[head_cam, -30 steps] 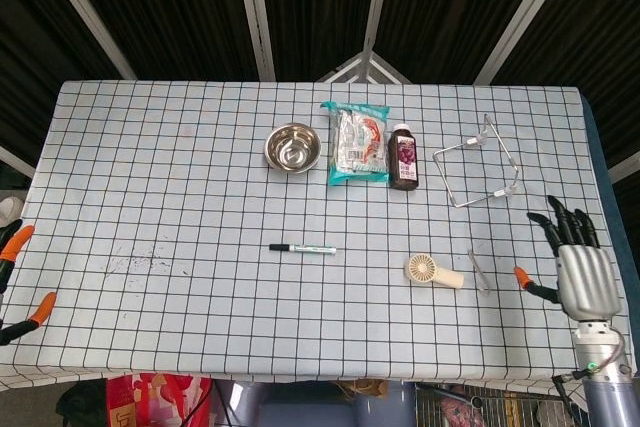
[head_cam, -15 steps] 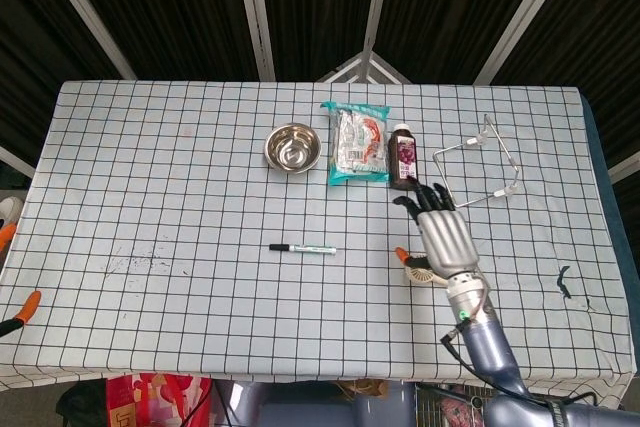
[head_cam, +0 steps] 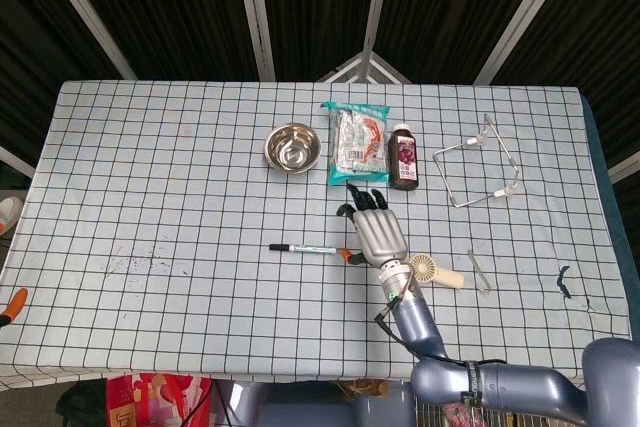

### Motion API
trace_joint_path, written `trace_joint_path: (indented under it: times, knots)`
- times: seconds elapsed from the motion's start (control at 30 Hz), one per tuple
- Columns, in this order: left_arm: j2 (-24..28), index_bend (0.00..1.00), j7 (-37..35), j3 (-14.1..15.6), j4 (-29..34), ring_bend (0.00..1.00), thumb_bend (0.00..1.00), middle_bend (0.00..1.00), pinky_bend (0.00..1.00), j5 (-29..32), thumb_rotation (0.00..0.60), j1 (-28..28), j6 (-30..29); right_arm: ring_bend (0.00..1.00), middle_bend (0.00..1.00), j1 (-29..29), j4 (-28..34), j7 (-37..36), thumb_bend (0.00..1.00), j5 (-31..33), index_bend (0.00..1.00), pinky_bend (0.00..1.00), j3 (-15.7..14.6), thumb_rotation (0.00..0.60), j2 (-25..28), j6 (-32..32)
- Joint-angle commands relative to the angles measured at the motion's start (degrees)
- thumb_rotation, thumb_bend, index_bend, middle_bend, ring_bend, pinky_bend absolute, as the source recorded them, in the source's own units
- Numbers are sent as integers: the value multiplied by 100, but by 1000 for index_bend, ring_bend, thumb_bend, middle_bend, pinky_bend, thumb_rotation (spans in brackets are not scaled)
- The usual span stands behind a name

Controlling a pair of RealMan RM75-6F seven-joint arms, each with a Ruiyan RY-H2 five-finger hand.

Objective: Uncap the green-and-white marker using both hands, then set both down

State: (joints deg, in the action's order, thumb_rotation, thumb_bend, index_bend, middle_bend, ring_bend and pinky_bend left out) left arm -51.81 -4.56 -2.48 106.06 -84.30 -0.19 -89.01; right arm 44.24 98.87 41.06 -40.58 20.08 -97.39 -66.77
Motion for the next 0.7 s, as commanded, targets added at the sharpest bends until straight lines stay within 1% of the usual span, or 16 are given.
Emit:
trace_joint_path:
  times: [0.03,0.2,0.5,0.7]
  knots:
    - [-50,16,-31,-16,-73,0,454,0,0,49,600,-29,57,111,15,184,-312,-35,255,114,372,41,-69,600,-301,78]
    - [-72,15,-63,-61,-132,0,453,0,0,95,600,-68,95,110,14,324,-627,-78,256,154,415,41,-118,600,-591,121]
    - [-75,16,-127,-80,-250,0,453,0,0,250,600,-67,174,110,15,584,-1363,-184,256,230,440,41,-165,600,-1127,348]
    - [-72,16,-196,-97,-337,0,454,0,0,353,600,-62,227,110,14,743,-1783,-237,256,299,456,41,-108,600,-1389,515]
